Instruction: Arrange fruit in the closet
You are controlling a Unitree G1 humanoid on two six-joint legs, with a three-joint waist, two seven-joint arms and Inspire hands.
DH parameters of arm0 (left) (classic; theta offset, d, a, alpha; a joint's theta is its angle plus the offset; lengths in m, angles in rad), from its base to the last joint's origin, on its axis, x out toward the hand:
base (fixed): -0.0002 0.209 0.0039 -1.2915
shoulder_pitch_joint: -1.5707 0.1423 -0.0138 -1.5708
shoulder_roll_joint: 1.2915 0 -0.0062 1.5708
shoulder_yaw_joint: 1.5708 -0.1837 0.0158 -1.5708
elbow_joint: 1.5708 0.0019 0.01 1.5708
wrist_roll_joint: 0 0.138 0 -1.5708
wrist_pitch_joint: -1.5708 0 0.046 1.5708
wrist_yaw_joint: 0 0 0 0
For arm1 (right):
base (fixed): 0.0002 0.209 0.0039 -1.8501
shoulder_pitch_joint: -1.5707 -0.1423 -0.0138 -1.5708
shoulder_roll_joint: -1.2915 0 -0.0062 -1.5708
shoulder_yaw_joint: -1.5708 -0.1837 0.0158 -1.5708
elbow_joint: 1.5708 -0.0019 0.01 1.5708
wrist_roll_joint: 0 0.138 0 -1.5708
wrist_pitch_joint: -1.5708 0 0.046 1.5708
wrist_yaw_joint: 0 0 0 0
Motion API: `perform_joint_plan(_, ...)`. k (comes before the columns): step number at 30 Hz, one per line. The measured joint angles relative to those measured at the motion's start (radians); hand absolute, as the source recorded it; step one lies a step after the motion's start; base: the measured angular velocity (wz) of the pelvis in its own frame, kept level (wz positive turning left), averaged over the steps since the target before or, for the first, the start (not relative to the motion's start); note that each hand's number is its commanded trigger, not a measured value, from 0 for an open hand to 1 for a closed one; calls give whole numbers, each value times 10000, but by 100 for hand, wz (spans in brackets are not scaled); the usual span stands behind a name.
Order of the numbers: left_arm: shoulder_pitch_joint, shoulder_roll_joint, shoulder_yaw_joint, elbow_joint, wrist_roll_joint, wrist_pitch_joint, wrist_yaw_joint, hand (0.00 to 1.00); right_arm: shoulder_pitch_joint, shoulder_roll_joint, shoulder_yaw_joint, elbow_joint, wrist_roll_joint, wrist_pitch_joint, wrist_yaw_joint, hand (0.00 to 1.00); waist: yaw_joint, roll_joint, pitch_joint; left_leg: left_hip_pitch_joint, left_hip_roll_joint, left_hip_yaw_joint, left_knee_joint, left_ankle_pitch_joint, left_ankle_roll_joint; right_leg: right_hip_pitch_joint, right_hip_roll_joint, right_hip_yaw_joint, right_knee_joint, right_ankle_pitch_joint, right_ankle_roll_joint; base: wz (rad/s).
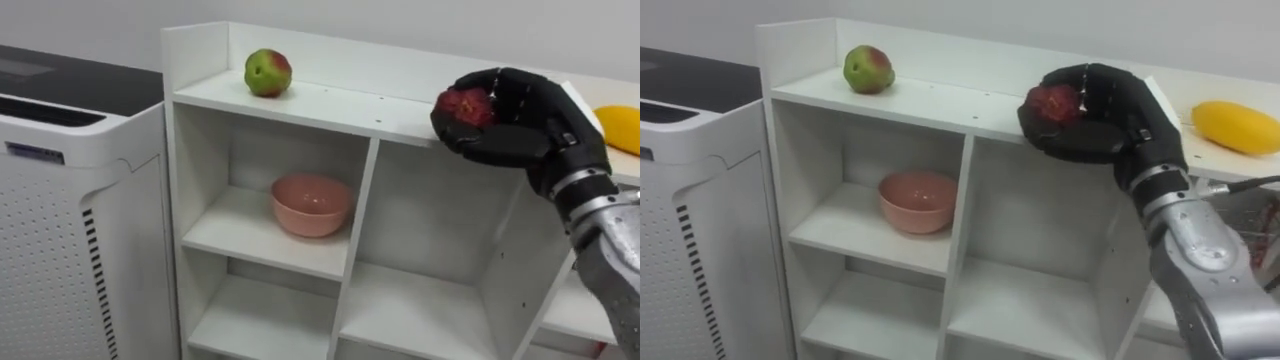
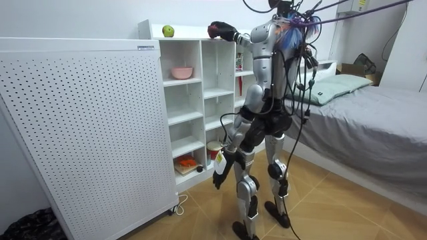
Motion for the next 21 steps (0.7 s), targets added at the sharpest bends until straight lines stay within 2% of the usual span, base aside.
perform_joint_plan(2, 0, -41, -16, 28, -4, 64, 42, 0, 422, 387, 115, -619, 232, 80, -75, 100, -32, 145, -8, 113, 0, 82, -35, 1, 2, 66, -18, 5, -5, 0, 1, -9)
perform_joint_plan(5, 14, -85, -300, 106, -123, 175, 256, 0, 1070, 733, 187, -1309, 1023, 287, 32, 100, -50, 286, 0, 249, 2, 121, -102, 5, 9, 176, -21, 17, -14, -1, 3, -1)
perform_joint_plan(8, -65, -178, -664, 400, -232, 185, 450, 0, 1534, 1168, 355, -1449, 2103, 412, 271, 100, -68, 448, 30, 280, 24, 171, -133, 19, 32, 162, -15, 52, 17, 22, 8, -5)
perform_joint_plan(10, -45, -229, -886, 493, -237, 205, 450, 0, 1864, 1489, 566, -1604, 2694, 422, 284, 100, -57, 530, 22, 282, 26, 200, -132, 23, 38, 158, -15, 84, 12, 43, 19, -5)
perform_joint_plan(13, -58, -296, -1090, 562, -273, 209, 452, 0, 2372, 1889, 1010, -1607, 3107, 456, 508, 100, -67, 677, 56, 175, 27, 241, -147, 33, 55, 57, -18, 111, 17, 73, 28, -1)
perform_joint_plan(14, -59, -334, -1117, 561, -298, 208, 467, 0, 2589, 2065, 1076, -1604, 3267, 464, 597, 100, -34, 704, 18, 95, 27, 241, -151, 38, 63, -39, -19, 107, 23, 91, 28, 0)
perform_joint_plan(17, -142, -435, -1367, 588, -571, 212, 469, 0, 2778, 2335, 1417, -1520, 4032, 459, 644, 100, -50, 804, -10, -224, 27, 264, 60, 52, 85, -327, -26, 141, 53, 167, 22, -1)
perform_joint_plan(19, -321, -512, -1588, 663, -564, 211, 470, 0, 2791, 2520, 1501, -970, 4251, 382, 807, 100, -47, 944, 69, -291, 23, 310, 72, 74, 122, -404, -38, 178, 54, 214, 36, -5)
perform_joint_plan(21, -498, -530, -1808, 862, -565, 197, 487, 0, 2925, 2729, 1576, -282, 4318, 361, 799, 100, -52, 996, 45, -430, 5, 339, 85, 100, 158, -592, -78, 199, 199, 216, 45, -6)
